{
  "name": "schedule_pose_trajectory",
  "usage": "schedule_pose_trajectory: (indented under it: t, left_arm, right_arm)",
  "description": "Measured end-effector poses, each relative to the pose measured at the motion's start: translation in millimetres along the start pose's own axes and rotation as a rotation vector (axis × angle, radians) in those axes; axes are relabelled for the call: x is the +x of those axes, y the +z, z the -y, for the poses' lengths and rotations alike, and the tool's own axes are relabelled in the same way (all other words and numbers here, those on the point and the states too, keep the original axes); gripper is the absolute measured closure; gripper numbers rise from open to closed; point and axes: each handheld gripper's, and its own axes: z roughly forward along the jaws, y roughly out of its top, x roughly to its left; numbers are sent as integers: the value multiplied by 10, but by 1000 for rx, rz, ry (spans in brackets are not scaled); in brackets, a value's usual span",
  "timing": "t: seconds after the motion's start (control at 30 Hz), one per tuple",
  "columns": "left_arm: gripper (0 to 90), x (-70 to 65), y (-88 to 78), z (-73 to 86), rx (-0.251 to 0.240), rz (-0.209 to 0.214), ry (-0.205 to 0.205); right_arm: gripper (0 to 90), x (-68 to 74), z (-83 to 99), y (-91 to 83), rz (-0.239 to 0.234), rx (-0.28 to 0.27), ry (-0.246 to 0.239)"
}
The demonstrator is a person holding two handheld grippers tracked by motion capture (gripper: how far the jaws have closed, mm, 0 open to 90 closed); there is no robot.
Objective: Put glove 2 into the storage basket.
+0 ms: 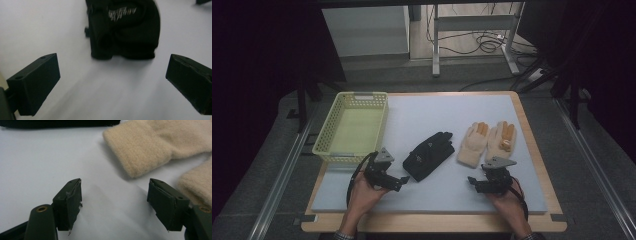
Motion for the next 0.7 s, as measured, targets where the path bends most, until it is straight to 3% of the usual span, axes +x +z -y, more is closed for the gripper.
schedule_pose_trajectory:
  t: [0.33,0.5,0.63,0.7]
  left_arm:
    - [0,-69,226,-564,50,24,65]
    - [0,-86,463,-745,91,8,96]
    - [0,-54,700,-830,139,-5,99]
    - [0,-17,800,-849,144,15,83]
  right_arm:
    - [271,0,0,0,0,0,1]
    - [270,0,1,0,-1,0,0]
    - [269,0,1,0,-1,0,0]
    - [268,0,1,0,-1,0,-1]
